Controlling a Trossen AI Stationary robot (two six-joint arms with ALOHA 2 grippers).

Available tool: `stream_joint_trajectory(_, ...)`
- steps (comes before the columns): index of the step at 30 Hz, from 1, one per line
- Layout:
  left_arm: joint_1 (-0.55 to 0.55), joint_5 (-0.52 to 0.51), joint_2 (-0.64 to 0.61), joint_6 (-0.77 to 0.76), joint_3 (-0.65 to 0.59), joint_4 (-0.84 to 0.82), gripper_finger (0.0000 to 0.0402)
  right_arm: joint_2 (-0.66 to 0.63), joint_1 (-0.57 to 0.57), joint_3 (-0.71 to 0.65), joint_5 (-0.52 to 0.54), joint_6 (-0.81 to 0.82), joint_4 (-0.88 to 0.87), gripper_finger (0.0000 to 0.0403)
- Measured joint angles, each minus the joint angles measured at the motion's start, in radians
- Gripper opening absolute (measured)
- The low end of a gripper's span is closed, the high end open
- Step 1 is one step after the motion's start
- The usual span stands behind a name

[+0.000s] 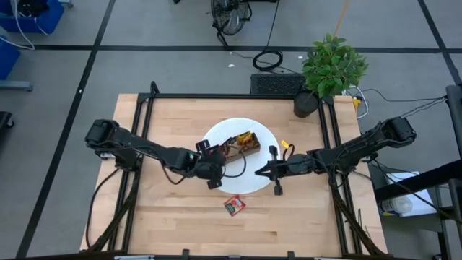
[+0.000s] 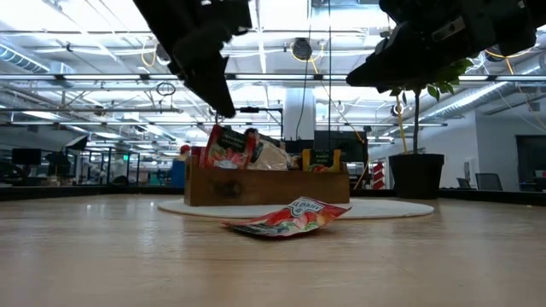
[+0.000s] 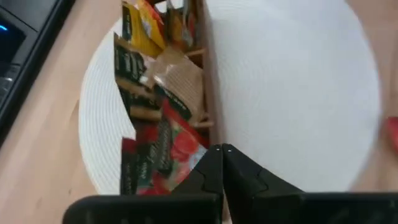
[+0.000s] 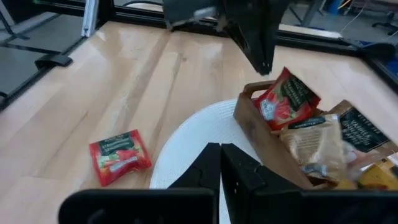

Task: Pick & Place Tea
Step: Put the red tea bag into the left section of the wooden organizer

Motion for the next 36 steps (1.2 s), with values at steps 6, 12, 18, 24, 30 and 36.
stream_joint_trajectory(6,-0.096,-0.002,-0.022,0.001,0.000,0.070,0.0052,0.051,0.007,-0.021,-0.230,0.042,0.075,0.0030)
stream_joint_trajectory(12,-0.215,-0.091,-0.023,0.077,0.000,0.251,0.0099,0.218,0.063,-0.045,-0.222,-0.006,0.241,0.0132)
stream_joint_trajectory(18,-0.265,-0.142,-0.022,-0.006,0.000,0.247,0.0125,0.403,0.137,-0.015,-0.109,-0.249,0.380,0.0217)
stream_joint_trajectory(24,-0.288,-0.142,-0.022,-0.070,0.000,0.232,0.0127,0.556,0.205,0.054,0.116,-0.543,0.357,0.0224)
stream_joint_trajectory(30,-0.289,-0.142,-0.022,-0.087,0.000,0.229,0.0127,0.613,0.216,0.142,0.172,-0.618,0.277,0.0215)
stream_joint_trajectory(36,-0.289,-0.142,-0.022,-0.087,0.000,0.226,0.0127,0.618,0.216,0.224,0.165,-0.674,0.005,0.0220)
